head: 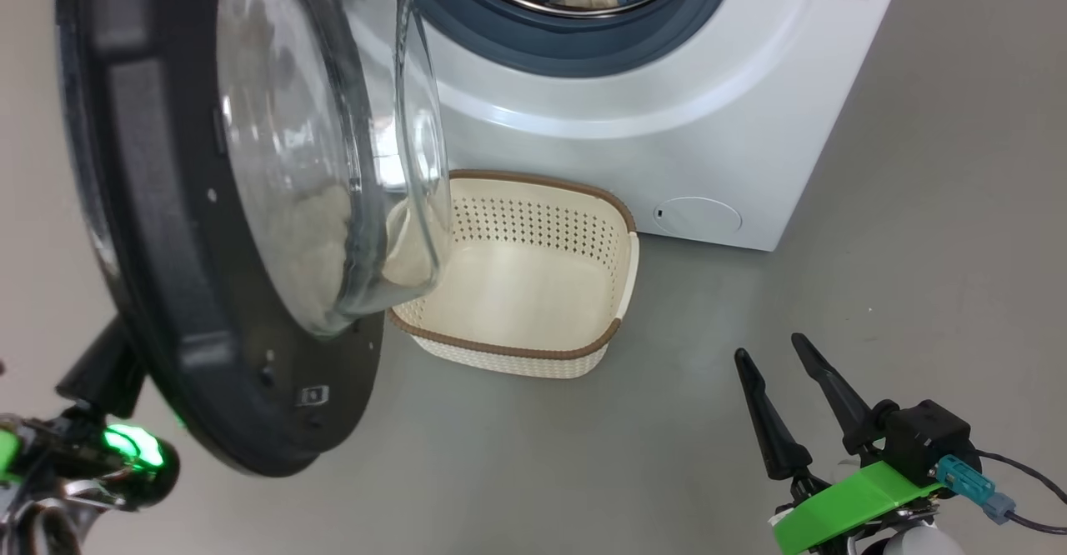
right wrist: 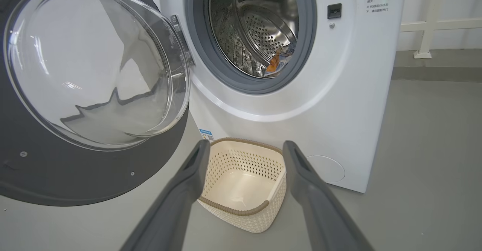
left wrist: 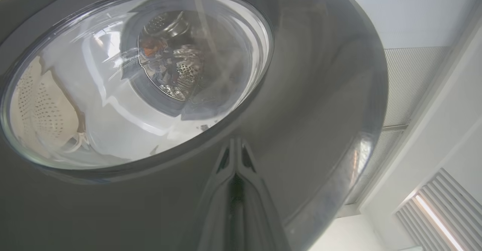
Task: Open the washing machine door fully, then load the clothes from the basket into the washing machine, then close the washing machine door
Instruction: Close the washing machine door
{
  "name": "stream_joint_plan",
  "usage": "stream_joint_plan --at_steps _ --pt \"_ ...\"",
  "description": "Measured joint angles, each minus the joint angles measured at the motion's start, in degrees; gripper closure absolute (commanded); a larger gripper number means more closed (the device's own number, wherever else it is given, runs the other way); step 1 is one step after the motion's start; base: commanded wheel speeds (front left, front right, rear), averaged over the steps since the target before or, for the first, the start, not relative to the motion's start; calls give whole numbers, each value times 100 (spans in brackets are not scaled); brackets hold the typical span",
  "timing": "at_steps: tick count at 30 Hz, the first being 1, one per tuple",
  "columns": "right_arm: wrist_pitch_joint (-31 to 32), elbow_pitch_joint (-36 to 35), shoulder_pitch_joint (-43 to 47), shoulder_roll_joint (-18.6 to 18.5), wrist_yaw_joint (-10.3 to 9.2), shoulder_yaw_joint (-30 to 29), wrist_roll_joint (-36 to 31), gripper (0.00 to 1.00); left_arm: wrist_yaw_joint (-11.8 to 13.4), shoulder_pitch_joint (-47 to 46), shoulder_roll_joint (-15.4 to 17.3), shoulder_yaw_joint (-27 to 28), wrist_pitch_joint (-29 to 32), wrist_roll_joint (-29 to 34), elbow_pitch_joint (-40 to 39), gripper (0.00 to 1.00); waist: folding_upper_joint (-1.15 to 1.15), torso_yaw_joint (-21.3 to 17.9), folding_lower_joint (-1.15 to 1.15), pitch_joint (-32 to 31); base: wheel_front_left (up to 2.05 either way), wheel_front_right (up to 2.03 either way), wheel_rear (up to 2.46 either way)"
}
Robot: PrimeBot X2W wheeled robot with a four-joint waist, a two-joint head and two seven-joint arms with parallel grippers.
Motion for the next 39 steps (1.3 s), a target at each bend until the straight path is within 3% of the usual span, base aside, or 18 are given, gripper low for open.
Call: stream_joint_plan --at_steps 8,17,39 --pt "0 16 0 22 0 -2 9 0 -101 188 -45 -775 -133 -268 -331 100 0 -179 0 15 0 0 0" --pt "0 20 -30 26 0 14 9 0 -149 188 -48 -1591 -843 -575 -439 100 0 -439 0 114 0 0 0" --pt "0 8 -239 145 0 -68 55 0 -149 -602 -46 -2030 -1494 -656 -522 100 0 -1537 0 513 0 0 0"
